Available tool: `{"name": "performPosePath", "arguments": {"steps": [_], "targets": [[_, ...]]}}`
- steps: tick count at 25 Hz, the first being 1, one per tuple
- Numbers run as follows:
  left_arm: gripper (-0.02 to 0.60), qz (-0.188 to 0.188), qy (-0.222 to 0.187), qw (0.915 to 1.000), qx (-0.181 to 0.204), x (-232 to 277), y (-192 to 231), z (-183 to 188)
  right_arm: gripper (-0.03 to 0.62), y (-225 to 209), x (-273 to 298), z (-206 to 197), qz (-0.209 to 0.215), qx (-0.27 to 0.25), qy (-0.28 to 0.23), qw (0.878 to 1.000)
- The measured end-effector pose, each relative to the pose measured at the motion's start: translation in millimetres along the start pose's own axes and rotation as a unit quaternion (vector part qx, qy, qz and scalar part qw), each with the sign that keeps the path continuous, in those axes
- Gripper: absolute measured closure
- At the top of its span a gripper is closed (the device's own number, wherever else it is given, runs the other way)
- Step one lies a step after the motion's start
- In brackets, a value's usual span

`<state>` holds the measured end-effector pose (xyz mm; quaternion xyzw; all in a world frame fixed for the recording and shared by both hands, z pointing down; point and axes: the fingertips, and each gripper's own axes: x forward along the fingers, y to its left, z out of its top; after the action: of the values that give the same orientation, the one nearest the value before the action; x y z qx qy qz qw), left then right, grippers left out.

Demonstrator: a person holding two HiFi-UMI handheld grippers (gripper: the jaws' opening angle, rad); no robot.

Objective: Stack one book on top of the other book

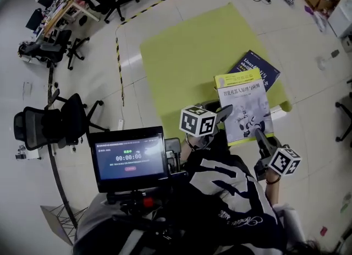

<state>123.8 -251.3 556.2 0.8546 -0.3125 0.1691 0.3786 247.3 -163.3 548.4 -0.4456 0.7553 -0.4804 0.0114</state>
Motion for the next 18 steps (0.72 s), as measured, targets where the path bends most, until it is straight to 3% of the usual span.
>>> {"name": "performPosePath", "arguments": {"steps": [9,14,18], "targets": [[0.410,-0.016,0.051,0.9984,0.016,68.9,28.6,36.8,0.516,-43.3,35.0,39.2,-0.042,0.041,-0.008,0.998],[0.410,-0.002,0.081,0.9960,0.037,88.6,44.0,39.1,0.520,-57.6,52.2,34.6,-0.065,0.079,0.003,0.995],[0.407,0.004,0.089,0.9950,0.046,94.8,47.4,38.5,0.525,-56.8,52.6,31.4,-0.061,0.126,-0.015,0.990]]}}
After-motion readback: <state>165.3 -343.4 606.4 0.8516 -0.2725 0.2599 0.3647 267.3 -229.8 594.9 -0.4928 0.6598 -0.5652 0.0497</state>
